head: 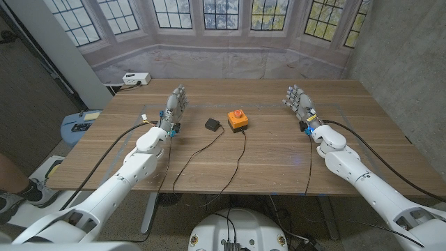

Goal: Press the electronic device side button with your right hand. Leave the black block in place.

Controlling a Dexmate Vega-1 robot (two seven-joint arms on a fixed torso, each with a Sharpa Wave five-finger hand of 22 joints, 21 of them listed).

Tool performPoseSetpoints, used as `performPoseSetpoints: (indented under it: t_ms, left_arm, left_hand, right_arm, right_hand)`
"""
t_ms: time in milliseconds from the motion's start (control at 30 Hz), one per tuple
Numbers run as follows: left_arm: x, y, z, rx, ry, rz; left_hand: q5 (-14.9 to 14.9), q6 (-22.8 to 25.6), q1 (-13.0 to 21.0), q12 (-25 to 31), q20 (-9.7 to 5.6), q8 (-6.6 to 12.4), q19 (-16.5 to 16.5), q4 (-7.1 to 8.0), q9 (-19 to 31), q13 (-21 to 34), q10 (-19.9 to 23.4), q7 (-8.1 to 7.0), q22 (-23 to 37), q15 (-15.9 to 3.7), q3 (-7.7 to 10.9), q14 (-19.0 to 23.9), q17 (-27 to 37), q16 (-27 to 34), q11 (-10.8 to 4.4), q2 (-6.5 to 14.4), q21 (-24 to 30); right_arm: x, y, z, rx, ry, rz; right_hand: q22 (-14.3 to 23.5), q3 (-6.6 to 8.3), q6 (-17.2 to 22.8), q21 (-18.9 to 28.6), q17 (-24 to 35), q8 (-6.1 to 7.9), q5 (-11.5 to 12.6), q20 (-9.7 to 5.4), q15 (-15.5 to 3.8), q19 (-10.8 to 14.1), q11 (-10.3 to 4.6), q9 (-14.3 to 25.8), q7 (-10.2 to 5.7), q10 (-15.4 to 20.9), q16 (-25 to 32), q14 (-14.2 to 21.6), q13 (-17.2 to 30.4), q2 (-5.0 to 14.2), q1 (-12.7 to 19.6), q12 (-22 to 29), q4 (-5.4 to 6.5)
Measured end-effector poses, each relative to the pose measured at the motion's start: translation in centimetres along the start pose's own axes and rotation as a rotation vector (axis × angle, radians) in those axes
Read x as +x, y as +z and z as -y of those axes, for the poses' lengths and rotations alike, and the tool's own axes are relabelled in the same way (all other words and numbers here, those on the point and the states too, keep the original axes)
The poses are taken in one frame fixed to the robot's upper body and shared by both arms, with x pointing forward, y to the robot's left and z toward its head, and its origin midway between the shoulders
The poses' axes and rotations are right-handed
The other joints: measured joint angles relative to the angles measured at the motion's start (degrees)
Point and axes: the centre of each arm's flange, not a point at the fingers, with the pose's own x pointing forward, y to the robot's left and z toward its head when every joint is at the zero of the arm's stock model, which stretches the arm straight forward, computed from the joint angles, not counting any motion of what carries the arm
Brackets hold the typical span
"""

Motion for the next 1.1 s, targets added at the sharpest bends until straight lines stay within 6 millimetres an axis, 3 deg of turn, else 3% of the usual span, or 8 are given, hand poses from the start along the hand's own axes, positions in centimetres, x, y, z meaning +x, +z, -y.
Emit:
performPoseSetpoints:
  t_ms: [433,600,1100]
  left_arm:
    - [-0.1,0.4,0.8,0.027,-0.003,0.001]
    - [0.2,0.6,0.8,0.035,-0.006,-0.003]
    - [1.5,0.3,0.8,0.043,-0.027,-0.017]
  left_hand:
    - [-0.01,0.00,0.23,0.00,0.00,-0.01,0.00,-0.18,-0.01,-0.01,0.01,0.00,0.00,0.00,0.30,0.01,-0.16,0.00,0.00,0.22,0.00]
    - [-0.01,-0.31,0.23,0.00,0.00,-0.01,0.00,-0.41,-0.01,-0.01,0.01,0.31,-0.01,0.00,0.53,0.01,-0.16,0.00,0.00,0.22,0.00]
    - [-0.01,-0.30,0.46,0.00,0.22,-0.02,0.22,-0.66,-0.01,-0.02,0.01,0.30,-0.01,0.21,0.27,-0.21,-0.16,0.00,0.00,0.45,0.00]
  right_arm:
    - [-0.2,-0.5,0.5,-0.011,0.007,-0.039]
    - [-0.1,0.0,0.5,-0.044,0.007,-0.042]
    - [-0.6,1.5,-0.1,-0.121,0.003,-0.031]
  right_hand:
    - [0.00,0.60,1.02,0.25,-0.65,0.21,0.00,0.19,0.00,0.20,0.11,0.00,0.41,0.10,0.00,0.00,-0.01,0.01,0.91,0.00,-0.61]
    - [-0.01,0.52,1.46,0.25,-0.65,0.21,0.00,0.20,0.00,0.20,0.11,-0.01,0.42,0.10,0.22,0.00,0.00,0.01,0.91,0.00,-1.17]
    - [-0.01,0.34,2.04,-0.03,-0.91,0.44,0.00,0.10,0.01,-0.54,0.41,-0.01,0.62,0.41,0.21,-0.01,-0.01,0.23,1.13,0.22,-1.34]
